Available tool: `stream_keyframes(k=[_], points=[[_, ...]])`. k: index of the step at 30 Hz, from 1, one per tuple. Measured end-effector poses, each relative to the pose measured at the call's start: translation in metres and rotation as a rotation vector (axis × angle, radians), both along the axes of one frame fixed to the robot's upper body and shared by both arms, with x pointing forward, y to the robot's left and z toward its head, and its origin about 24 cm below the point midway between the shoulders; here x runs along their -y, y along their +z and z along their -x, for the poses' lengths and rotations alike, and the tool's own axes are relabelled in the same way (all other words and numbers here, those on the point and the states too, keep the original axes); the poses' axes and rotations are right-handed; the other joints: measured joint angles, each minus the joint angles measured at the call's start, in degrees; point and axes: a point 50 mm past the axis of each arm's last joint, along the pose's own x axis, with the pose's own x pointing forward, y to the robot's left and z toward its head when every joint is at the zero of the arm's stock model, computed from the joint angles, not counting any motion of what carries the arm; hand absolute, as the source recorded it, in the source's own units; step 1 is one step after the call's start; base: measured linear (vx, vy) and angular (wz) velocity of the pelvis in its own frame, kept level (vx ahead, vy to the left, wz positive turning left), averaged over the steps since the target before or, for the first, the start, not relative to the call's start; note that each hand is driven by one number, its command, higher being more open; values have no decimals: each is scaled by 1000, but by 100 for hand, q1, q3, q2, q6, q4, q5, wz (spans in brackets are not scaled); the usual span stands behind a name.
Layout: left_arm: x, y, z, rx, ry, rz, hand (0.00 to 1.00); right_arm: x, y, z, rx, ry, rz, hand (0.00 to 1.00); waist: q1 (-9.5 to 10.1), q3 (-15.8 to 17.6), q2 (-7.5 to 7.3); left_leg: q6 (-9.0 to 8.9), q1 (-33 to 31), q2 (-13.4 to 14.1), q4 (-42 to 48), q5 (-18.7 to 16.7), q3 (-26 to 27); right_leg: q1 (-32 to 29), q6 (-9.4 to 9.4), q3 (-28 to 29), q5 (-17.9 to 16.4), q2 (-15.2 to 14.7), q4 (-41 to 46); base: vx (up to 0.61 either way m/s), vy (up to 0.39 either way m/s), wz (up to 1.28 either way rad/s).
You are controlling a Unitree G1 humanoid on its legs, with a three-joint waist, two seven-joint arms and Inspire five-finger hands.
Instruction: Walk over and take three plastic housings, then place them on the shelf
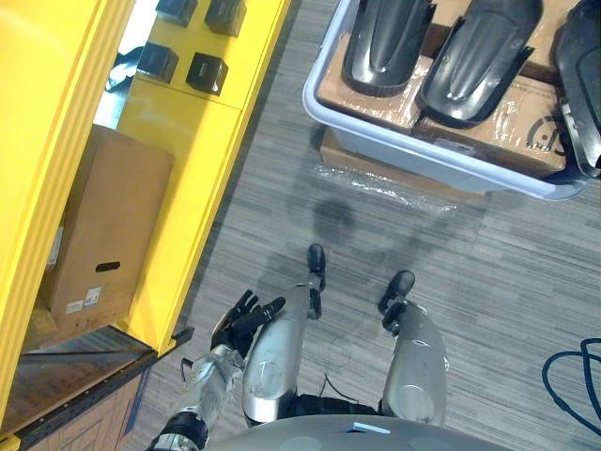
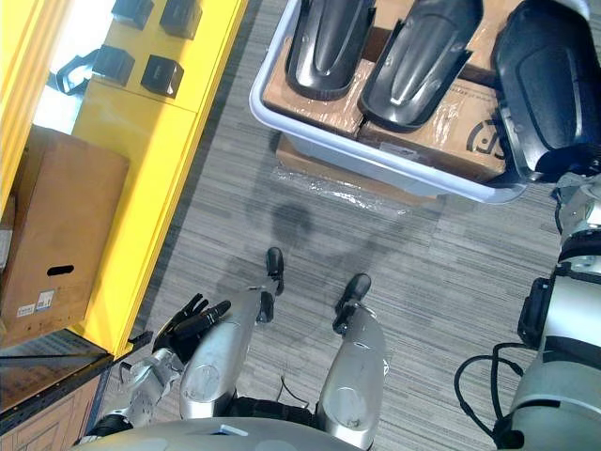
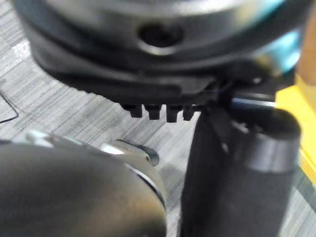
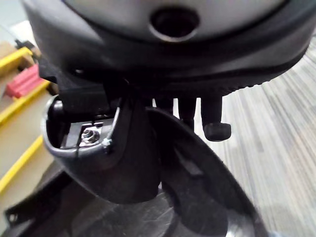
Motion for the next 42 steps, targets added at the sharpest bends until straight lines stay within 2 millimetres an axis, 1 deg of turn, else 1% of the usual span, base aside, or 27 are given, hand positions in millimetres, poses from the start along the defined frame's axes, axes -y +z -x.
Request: stream_keyframes(k=[1,3,5,6,7,8,9,10,12,15,16,18,19,21,22,23,25,27,28,30,31,32,33,34,36,38,42], points=[[0,1,1,5,2,4,100,0,1,0,0,-7,17,0,-28,22,-36,2,87,0,-69,19,4,83,-14,-3,45,27,-82,83,17,-6],[1,5,2,24,-3,18,100,1,7,5,19,-32,91,0,-87,14,-105,-17,480,7,-399,104,40,484,-17,-11,224,149,-485,114,15,-10],[1,8,2,40,-3,19,100,0,10,6,21,-27,136,0,-137,-26,-134,-25,713,8,-605,166,79,696,-6,-12,296,202,-693,121,2,-10],[0,10,1,48,-5,18,100,-1,12,9,26,-30,189,0,-176,-62,-275,-54,969,7,-867,227,120,900,11,-9,354,266,-904,108,-12,-13],[-1,10,1,49,-5,16,100,-1,12,10,33,-29,201,0,-180,-87,-335,-65,1063,8,-981,264,133,971,13,-8,382,296,-993,113,-22,-16],[-4,9,2,43,2,9,100,-4,10,10,55,-21,206,0,-206,-176,-479,-91,1221,9,-1209,331,168,1063,9,9,410,341,-1128,113,-27,-13],[-7,9,4,34,4,1,100,-6,7,9,63,-14,209,0,-214,-267,-557,-100,1281,15,-1325,361,186,1088,12,17,416,372,-1195,134,-42,-10],[-12,7,8,17,4,-9,100,-9,2,10,66,-2,230,0,-271,-444,-687,-156,1358,16,-1490,424,179,1136,3,-1,447,399,-1304,165,-44,-3],[-17,5,14,1,24,-7,100,-16,-3,12,68,26,300,0,-345,-607,-850,-177,1570,11,-1659,449,190,1334,35,-10,494,450,-1481,173,-31,-2],[-13,9,12,23,38,64,100,-25,-8,15,70,64,391,0,-396,-885,-962,-196,1757,-23,-1828,462,188,1563,79,-50,585,483,-1748,98,9,2],[-8,16,6,64,47,129,100,-35,-13,13,65,97,447,0,-446,-1004,-1016,-212,1863,-41,-1901,473,180,1667,92,-85,609,482,-1813,63,24,8],[-1,25,-3,113,44,227,100,-47,-21,11,53,139,507,0,-459,-1247,-1075,-224,1868,-67,-1947,486,170,1687,115,-92,624,476,-1889,43,28,4],[2,29,-7,134,38,254,100,-51,-23,10,56,153,518,0,-463,-1296,-1089,-224,1882,-72,-1950,479,169,1722,121,-94,627,475,-1920,0,0,0],[20,45,-22,208,-9,400,100,-70,-36,4,63,204,566,0,-460,-1492,-1151,-207,1931,-82,-1963,453,189,1832,144,-93,647,484,-2078,-7,16,-1],[24,50,-26,227,-23,436,100,-75,-38,2,68,219,572,0,-462,-1541,-1151,-205,1933,-81,-1965,452,195,1836,144,-92,648,484,-2087,-23,30,-5],[36,59,-35,252,-61,532,100,-89,-42,-2,80,254,611,0,-460,-1647,-1146,-202,1941,-79,-1969,454,223,1854,138,-85,676,483,-2141,-12,28,-9],[49,68,-42,260,-98,624,100,-104,-45,-5,107,295,644,0,-462,-1700,-1141,-200,1976,-70,-1976,453,257,1893,138,-84,719,487,-2187,-1,17,-9],[73,80,-52,252,-158,758,100,-133,-52,-7,162,361,666,0,-508,-1832,-1145,-196,2020,-59,-1978,442,293,1959,139,-75,761,509,-2279,8,8,-8],[80,83,-55,248,-176,792,100,-141,-54,-6,179,377,665,0,-507,-1879,-1149,-197,2022,-55,-1973,439,302,1967,138,-69,775,517,-2302,30,6,-7],[104,97,-64,247,-225,920,100,-171,-62,-4,246,451,659,0,-571,-2019,-1172,-198,2043,-38,-1965,439,329,2015,116,-67,824,549,-2370,37,2,-3],[109,101,-66,250,-232,945,100,-178,-64,-4,265,474,654,0,-598,-2034,-1183,-199,2065,-33,-1964,439,341,2032,115,-63,825,553,-2370,17,4,-8],[118,107,-70,247,-245,987,100,-192,-66,-2,299,513,643,0,-611,-2080,-1205,-205,2092,-16,-1964,434,380,2038,113,1,826,568,-2370,5,7,-13],[123,110,-71,244,-255,1002,100,-198,-67,-1,315,531,639,0,-609,-2100,-1217,-212,2109,-5,-1964,430,409,2037,103,31,833,576,-2371,-6,9,-20],[130,117,-76,240,-246,1047,100,-211,-68,4,357,566,627,0,-640,-2157,-1222,-219,2127,3,-1965,425,452,2033,103,50,833,583,-2371,-17,14,-16],[137,121,-78,226,-229,1087,100,-221,-67,10,403,590,617,0,-657,-2216,-1216,-224,2142,5,-1967,421,491,2029,103,65,833,582,-2370,-16,17,-14],[142,122,-79,206,-179,1108,100,-237,-68,17,460,632,595,0,-722,-2339,-1214,-241,2219,12,-1984,395,576,2044,105,149,831,582,-2361,-13,26,-20],[144,121,-80,194,-117,1093,100,-250,-66,25,514,667,581,0,-791,-2473,-1212,-241,2227,13,-1986,397,610,2033,106,187,831,585,-2363,-18,19,-6]])
